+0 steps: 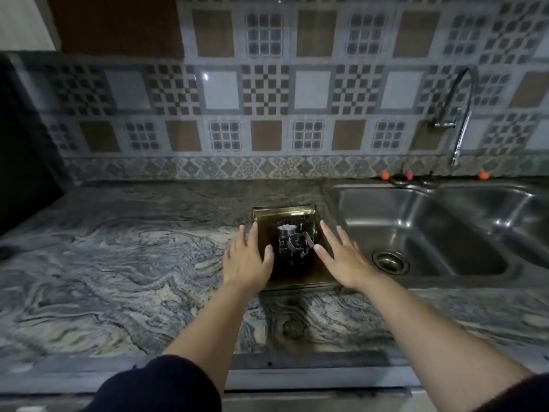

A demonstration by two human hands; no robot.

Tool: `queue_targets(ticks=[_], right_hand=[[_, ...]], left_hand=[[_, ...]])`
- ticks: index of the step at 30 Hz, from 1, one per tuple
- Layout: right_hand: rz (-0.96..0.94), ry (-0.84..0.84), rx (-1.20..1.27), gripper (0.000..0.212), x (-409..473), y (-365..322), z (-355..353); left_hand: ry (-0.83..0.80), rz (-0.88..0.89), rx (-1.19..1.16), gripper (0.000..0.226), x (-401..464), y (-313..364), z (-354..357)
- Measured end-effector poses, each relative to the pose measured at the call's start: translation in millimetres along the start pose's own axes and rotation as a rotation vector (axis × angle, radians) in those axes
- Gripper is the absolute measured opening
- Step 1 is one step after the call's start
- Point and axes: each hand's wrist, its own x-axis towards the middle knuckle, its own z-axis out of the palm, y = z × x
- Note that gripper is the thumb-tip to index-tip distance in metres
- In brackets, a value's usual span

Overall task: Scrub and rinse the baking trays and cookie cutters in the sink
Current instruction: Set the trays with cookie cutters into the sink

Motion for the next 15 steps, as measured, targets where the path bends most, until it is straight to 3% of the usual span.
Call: queue_targets(ticks=[7, 15], right_hand=[[0.11, -0.05, 0.256, 0.078, 33.7, 9.2, 21.1], [0.178, -0.057, 0.377, 0.08, 47.4, 9.2, 26.8]], left_hand=[[-0.202, -0.195, -0.355, 0.062, 34.3, -19.9, 32.9], [-0.173, -0.226, -0.429, 0.058, 39.4, -21.2, 44.9]])
